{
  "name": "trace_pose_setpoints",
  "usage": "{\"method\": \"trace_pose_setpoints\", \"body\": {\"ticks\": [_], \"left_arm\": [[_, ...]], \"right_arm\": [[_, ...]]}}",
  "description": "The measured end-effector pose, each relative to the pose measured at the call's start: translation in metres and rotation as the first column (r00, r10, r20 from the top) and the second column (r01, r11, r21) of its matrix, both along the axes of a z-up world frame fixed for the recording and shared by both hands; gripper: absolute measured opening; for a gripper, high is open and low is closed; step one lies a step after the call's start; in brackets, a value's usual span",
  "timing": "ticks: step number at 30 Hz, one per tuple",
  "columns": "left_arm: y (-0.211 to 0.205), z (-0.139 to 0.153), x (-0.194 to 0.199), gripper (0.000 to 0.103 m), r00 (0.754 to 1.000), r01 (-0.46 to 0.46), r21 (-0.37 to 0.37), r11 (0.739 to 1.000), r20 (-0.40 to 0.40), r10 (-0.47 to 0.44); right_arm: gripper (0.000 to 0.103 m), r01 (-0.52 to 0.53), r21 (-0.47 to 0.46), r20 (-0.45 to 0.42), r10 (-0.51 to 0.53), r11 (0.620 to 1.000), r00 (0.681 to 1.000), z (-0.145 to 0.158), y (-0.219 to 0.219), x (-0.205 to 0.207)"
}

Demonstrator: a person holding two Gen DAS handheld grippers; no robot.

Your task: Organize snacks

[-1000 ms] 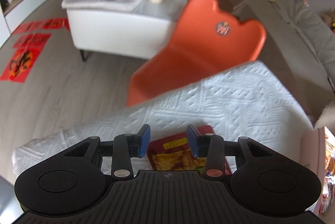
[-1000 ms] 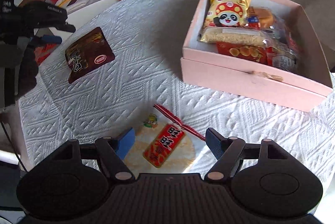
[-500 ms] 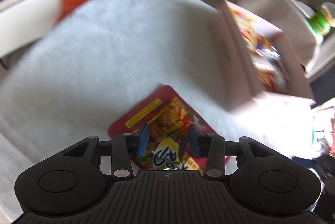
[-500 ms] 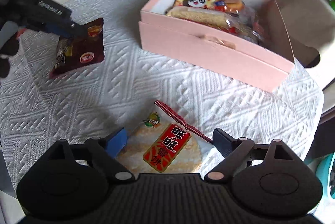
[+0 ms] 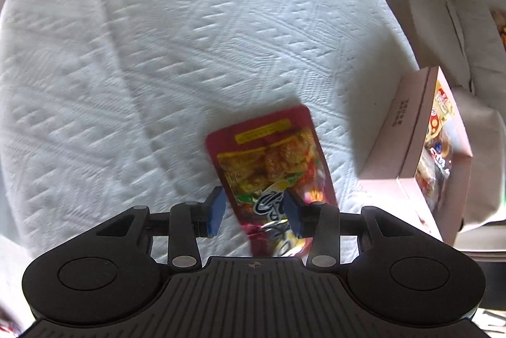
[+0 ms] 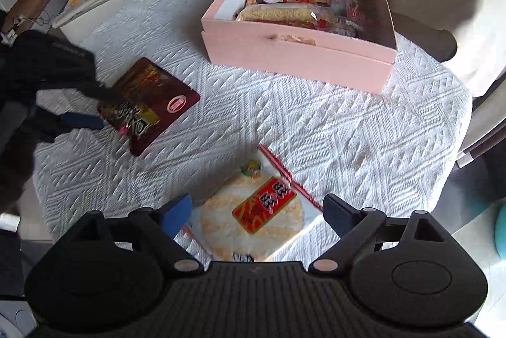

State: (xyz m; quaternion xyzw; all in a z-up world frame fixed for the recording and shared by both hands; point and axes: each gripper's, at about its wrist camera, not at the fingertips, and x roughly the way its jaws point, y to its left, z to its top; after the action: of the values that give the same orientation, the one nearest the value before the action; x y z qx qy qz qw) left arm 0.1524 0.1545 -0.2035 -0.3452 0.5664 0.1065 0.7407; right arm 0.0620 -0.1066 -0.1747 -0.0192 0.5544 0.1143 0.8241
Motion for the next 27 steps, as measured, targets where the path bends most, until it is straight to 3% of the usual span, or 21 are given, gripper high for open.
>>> {"method": "trace_pose_setpoints", "body": {"ticks": [4,7,10,13,16,18,20,22,25,27], "left_arm": [[-0.027,-0.002,0.027,0.048,0.993,0.111,0.084,0.990,0.015,-0.113],[-0.050,0.000,0.043,0.057,0.972,0.227,0.178,0.958,0.015,-0.233],[-0.065,0.000,0.050,0.063,0.932,0.348,0.252,0.903,0.012,-0.363],[-0.062,-0.001,0.048,0.065,0.901,0.410,0.271,0.871,0.025,-0.432],[-0.049,-0.001,0.041,0.066,0.887,0.430,0.313,0.847,0.026,-0.460],[-0.037,0.001,0.035,0.066,0.892,0.418,0.357,0.835,0.014,-0.453],[-0.021,0.003,0.030,0.061,0.907,0.389,0.372,0.843,0.009,-0.422],[-0.001,0.003,0.023,0.060,0.930,0.336,0.345,0.877,0.029,-0.367],[0.020,0.011,0.007,0.060,0.950,0.260,0.236,0.936,0.111,-0.292],[0.020,0.019,-0.004,0.060,0.941,0.275,0.153,0.949,0.159,-0.298]], "right_arm": [[0.091,0.037,0.058,-0.142,-0.029,0.998,0.989,-0.017,-0.013,-0.015],[0.091,0.098,0.121,-0.243,-0.066,0.988,0.968,-0.037,-0.017,-0.024],[0.093,0.112,0.113,-0.205,-0.087,0.987,0.975,-0.040,-0.009,-0.022],[0.094,0.100,0.079,-0.172,-0.085,0.992,0.981,-0.041,0.006,-0.010],[0.098,0.102,0.042,-0.139,-0.095,0.994,0.986,-0.043,0.018,0.007],[0.098,0.081,0.003,-0.099,-0.081,0.997,0.992,-0.045,0.027,0.014],[0.098,0.031,-0.035,-0.068,-0.033,0.999,0.997,-0.046,0.033,0.020],[0.097,0.007,-0.047,-0.029,-0.008,0.999,1.000,-0.043,0.033,0.023],[0.097,-0.033,-0.031,-0.007,0.033,0.999,0.999,-0.038,0.026,0.028],[0.093,-0.082,-0.029,-0.006,0.082,0.996,0.997,-0.033,0.020,0.031]]}}
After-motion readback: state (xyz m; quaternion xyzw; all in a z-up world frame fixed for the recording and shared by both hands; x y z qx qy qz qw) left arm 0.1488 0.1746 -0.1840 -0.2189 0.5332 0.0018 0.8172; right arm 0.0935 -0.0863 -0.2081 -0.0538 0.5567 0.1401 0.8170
